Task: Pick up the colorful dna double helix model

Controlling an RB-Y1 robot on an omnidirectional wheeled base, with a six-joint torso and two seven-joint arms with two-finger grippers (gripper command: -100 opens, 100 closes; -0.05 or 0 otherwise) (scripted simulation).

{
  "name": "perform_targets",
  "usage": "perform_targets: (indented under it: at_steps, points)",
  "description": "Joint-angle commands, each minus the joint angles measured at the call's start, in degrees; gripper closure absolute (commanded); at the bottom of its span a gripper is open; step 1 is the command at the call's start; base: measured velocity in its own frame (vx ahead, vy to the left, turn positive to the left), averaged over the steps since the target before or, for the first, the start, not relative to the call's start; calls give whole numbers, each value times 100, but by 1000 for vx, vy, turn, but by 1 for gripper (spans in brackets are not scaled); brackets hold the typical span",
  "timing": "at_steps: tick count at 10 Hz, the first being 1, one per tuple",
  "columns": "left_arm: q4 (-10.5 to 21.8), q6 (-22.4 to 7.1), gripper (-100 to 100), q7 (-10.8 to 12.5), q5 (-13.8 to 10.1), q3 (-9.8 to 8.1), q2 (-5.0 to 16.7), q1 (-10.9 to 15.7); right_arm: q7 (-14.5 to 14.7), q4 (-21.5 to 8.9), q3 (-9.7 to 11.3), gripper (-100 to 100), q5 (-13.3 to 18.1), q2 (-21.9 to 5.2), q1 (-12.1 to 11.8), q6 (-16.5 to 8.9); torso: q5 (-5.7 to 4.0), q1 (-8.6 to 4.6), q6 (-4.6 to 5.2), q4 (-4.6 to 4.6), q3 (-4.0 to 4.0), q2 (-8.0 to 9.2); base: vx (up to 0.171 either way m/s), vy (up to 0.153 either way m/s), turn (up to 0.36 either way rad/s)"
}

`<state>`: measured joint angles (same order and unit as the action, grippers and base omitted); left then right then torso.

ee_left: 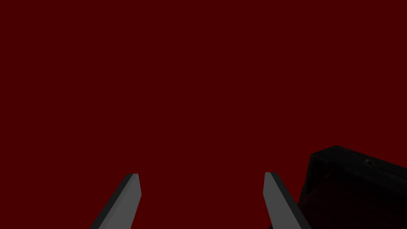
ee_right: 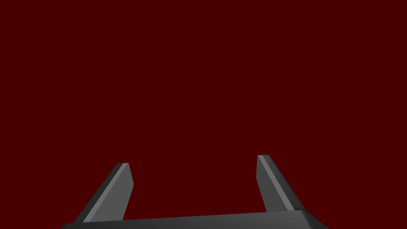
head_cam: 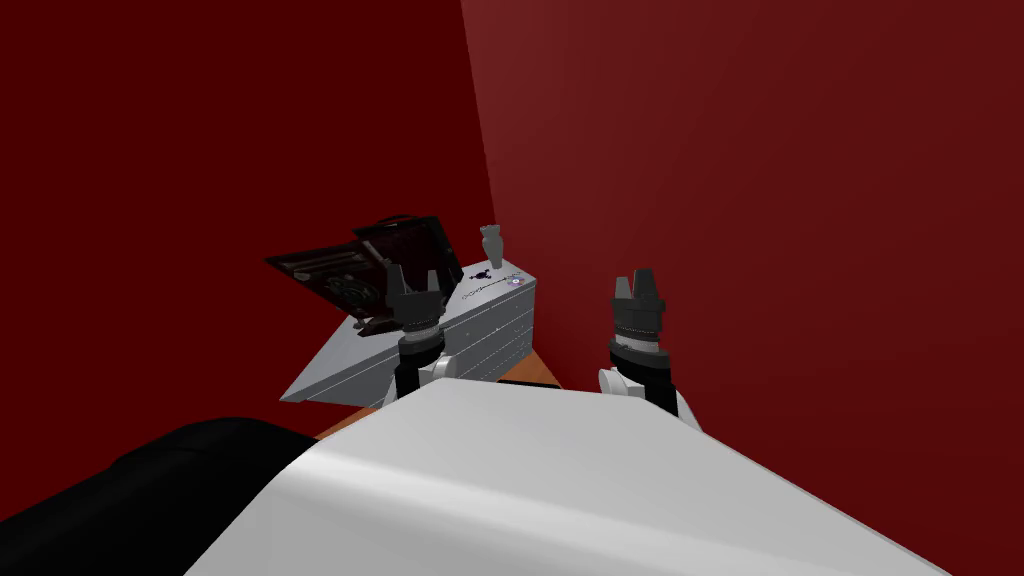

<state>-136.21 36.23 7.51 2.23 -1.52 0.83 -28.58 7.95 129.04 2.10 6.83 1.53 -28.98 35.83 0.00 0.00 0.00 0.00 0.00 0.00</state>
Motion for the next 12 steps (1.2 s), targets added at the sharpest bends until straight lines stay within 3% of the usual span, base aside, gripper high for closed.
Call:
perform_targets:
  at_steps: [1,6,7,9,10,11,12]
  points:
    - [63,7,-100,1,2,44,164,93,0,0,0,0,0,0,0,0,0,0,0,0,0,0,-1,0,-73]
    - [603,100,-100,49,51,427,995,832,0,0,0,0,0,0,1,0,0,1,3,0,-1,-1,-5,3,-147]
    - [603,100,-100,49,51,427,1085,832,0,0,0,0,0,0,0,0,0,2,2,0,-1,-1,-5,4,-48]
    - [961,177,-100,105,100,682,1459,1230,0,0,0,0,0,0,0,0,0,1,2,0,0,0,-5,0,-215]
    - [961,177,-100,105,100,682,1587,1287,0,0,0,0,0,0,1,0,0,0,3,0,-1,-1,-6,7,-61]
    - [1167,225,-100,143,133,829,1770,1506,0,0,0,0,0,0,0,0,0,3,-2,0,0,0,-5,0,-117]
    - [1167,225,-100,143,133,829,1858,1542,0,0,0,0,0,0,0,0,0,1,1,0,-1,-1,-4,1,-92]
